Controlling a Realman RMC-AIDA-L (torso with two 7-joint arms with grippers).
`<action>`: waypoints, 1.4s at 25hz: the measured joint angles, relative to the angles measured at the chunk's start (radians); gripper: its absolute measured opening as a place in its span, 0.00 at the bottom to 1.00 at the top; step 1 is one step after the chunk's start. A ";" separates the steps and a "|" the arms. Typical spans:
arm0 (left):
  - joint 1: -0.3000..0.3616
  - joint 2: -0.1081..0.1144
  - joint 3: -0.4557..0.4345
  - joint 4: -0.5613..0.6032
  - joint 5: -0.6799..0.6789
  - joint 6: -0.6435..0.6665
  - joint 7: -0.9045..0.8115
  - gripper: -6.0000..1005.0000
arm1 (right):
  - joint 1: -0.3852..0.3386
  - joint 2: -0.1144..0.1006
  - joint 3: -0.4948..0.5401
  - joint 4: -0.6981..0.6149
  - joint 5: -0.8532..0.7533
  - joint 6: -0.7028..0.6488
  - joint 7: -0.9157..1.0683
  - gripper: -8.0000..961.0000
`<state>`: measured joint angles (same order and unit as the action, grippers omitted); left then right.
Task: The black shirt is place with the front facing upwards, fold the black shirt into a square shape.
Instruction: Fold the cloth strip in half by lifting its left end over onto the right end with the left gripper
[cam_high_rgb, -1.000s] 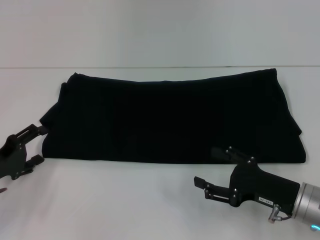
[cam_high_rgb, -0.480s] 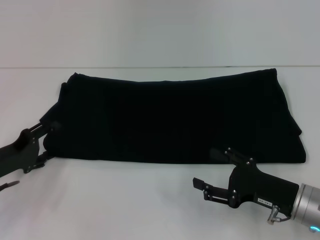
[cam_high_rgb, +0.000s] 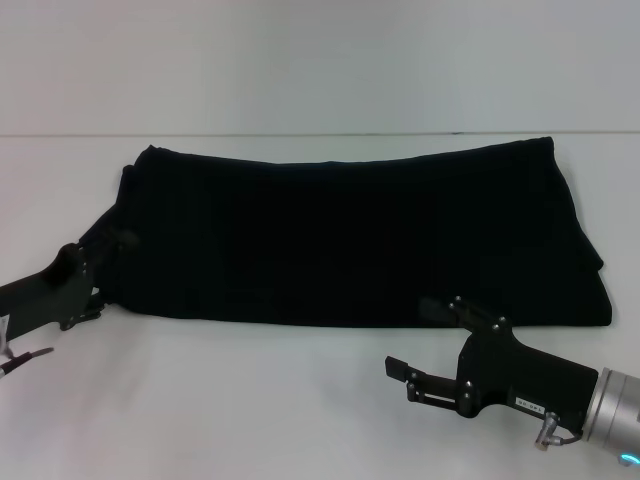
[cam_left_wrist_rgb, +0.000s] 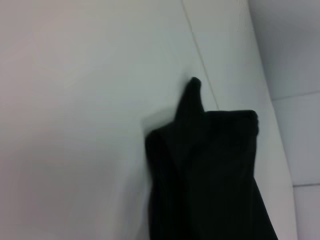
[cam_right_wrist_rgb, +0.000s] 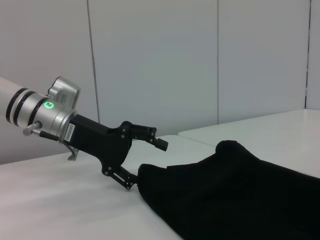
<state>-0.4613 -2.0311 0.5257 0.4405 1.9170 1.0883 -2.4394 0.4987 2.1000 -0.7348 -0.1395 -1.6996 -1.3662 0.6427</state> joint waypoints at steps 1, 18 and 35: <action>0.000 0.000 0.000 0.000 -0.001 0.007 0.016 0.91 | 0.000 0.000 0.000 0.000 0.000 0.000 0.000 0.95; -0.008 0.002 0.065 0.013 0.002 -0.013 0.054 0.58 | 0.003 0.000 0.000 0.000 0.007 -0.023 0.002 0.95; -0.001 0.007 0.056 0.010 -0.006 -0.035 0.056 0.03 | 0.003 0.000 0.006 0.000 0.008 -0.027 0.002 0.95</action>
<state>-0.4622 -2.0238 0.5816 0.4502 1.9111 1.0533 -2.3831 0.5016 2.1000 -0.7291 -0.1397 -1.6919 -1.3927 0.6443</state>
